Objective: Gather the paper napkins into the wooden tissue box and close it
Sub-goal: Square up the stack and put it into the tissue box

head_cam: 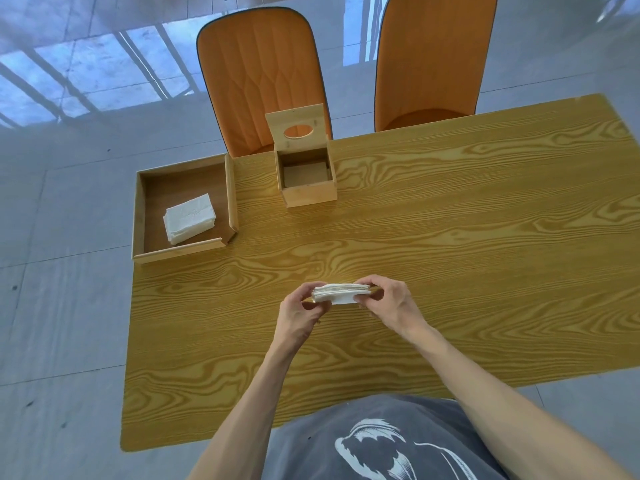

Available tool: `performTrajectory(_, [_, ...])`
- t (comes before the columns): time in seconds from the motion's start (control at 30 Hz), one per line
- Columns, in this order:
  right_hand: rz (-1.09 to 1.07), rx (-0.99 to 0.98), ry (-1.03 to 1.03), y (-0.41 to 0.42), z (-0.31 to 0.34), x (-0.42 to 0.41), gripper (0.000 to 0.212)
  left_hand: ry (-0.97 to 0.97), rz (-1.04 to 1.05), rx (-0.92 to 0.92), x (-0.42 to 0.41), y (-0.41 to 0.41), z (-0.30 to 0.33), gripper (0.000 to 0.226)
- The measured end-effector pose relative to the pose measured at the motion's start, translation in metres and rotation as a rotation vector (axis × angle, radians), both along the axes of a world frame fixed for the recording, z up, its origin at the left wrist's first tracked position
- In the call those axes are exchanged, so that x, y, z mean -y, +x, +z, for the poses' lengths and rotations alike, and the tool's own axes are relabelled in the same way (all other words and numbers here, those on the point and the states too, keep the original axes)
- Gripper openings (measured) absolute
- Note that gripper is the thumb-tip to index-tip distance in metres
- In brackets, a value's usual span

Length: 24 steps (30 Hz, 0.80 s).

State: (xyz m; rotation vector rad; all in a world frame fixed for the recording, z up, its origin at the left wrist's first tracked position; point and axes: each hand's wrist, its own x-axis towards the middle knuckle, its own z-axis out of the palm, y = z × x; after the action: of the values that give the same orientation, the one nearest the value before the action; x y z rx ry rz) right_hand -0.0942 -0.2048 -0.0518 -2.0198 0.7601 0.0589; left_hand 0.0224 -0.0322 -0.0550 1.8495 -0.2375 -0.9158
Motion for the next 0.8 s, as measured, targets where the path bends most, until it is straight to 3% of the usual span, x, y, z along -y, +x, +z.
performTrajectory(0.33, [-0.038,0.049,0.018,0.004,0.002,0.002,0.019,-0.035,0.023,0.065,0.001,0.005,-0.002,0.033])
performTrajectory(0.8, [0.018,0.128,-0.025,0.043,0.018,0.030,0.022,-0.019,-0.013,0.145,0.020,0.046,0.013,0.015])
